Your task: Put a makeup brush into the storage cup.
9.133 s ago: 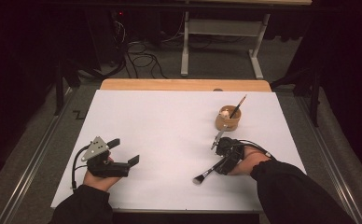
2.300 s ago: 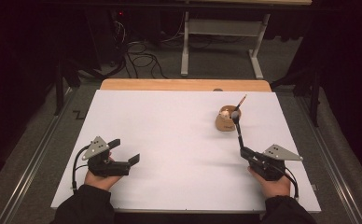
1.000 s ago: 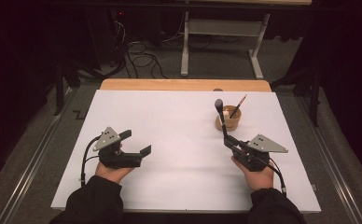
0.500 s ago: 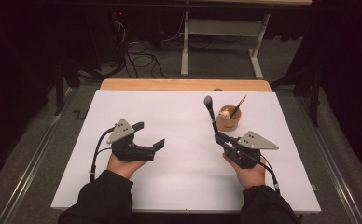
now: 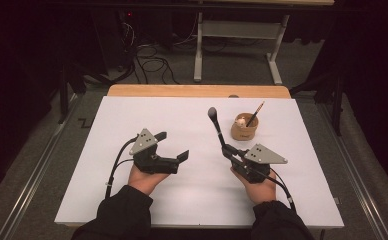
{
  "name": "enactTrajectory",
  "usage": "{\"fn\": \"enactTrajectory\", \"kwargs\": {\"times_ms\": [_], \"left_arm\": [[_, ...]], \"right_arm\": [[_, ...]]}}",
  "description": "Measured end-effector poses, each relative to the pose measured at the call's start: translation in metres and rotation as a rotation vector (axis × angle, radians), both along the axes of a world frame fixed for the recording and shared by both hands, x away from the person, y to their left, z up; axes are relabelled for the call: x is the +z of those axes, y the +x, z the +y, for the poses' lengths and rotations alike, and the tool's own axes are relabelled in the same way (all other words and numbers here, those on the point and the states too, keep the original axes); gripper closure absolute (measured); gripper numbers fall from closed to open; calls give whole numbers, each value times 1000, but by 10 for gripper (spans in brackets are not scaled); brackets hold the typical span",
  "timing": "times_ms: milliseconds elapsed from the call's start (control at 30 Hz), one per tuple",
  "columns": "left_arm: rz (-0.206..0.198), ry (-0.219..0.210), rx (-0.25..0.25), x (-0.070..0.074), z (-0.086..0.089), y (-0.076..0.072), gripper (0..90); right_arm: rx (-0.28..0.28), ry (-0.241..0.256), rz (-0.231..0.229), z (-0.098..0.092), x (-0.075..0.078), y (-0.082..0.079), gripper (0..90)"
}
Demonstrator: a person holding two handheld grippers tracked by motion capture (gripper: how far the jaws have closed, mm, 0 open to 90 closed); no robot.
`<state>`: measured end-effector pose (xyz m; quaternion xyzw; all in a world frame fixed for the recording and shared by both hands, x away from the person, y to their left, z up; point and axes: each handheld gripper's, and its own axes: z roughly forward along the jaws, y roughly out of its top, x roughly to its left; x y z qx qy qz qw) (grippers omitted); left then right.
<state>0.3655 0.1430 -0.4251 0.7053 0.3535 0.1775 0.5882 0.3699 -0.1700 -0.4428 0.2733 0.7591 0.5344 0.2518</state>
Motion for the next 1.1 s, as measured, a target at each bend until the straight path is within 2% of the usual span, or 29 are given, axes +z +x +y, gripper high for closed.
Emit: {"fn": "enactTrajectory", "kwargs": {"times_ms": [67,167,433,600,1100], "left_arm": [[4,-18,-5,-2,0,-1,3],[11,-15,-21,-3,-1,-2,4],[10,-41,-46,-1,-4,-9,20],[20,-49,-56,-1,-3,-8,42],[33,-107,-94,2,-2,-11,171]], "right_arm": [[8,2,1,2,-2,-1,814],[16,6,6,4,-5,-3,814],[48,19,7,12,-7,-11,814],[61,9,5,17,-10,-14,814],[121,-1,16,35,-16,-21,814]]}}
